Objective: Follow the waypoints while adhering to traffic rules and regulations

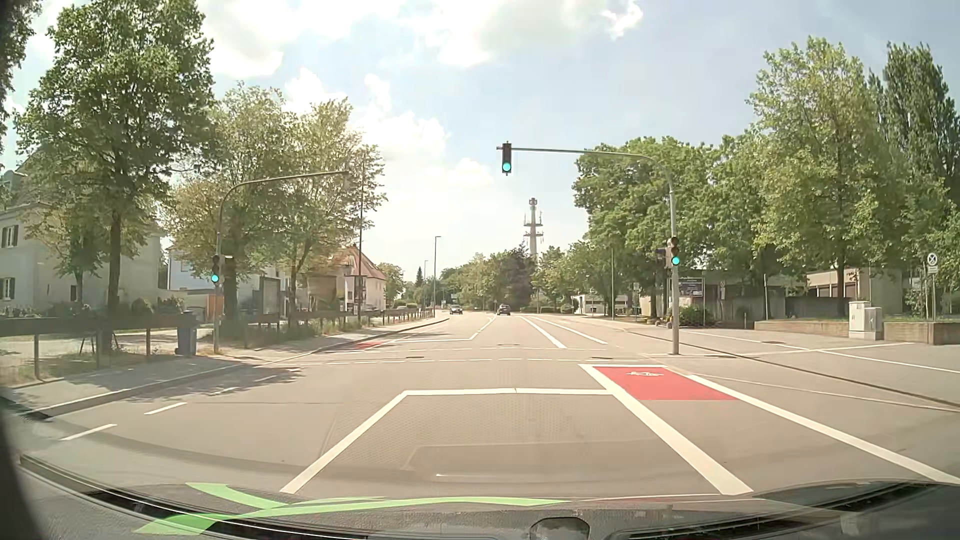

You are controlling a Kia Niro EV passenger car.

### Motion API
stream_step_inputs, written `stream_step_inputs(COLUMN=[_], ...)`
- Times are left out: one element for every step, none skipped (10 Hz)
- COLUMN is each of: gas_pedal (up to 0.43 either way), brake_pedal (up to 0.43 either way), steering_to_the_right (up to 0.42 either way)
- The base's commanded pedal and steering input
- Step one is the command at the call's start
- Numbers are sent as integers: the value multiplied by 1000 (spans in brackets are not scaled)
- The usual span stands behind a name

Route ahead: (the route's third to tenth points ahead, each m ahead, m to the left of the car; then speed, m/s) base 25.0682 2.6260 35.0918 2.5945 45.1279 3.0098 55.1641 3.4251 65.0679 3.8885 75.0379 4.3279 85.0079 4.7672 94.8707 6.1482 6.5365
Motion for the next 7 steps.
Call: stream_step_inputs(gas_pedal=[169,169,169,169,169,169,169], brake_pedal=[0,0,0,0,0,0,0], steering_to_the_right=[-3,-3,-3,-3,-3,-3,-3])
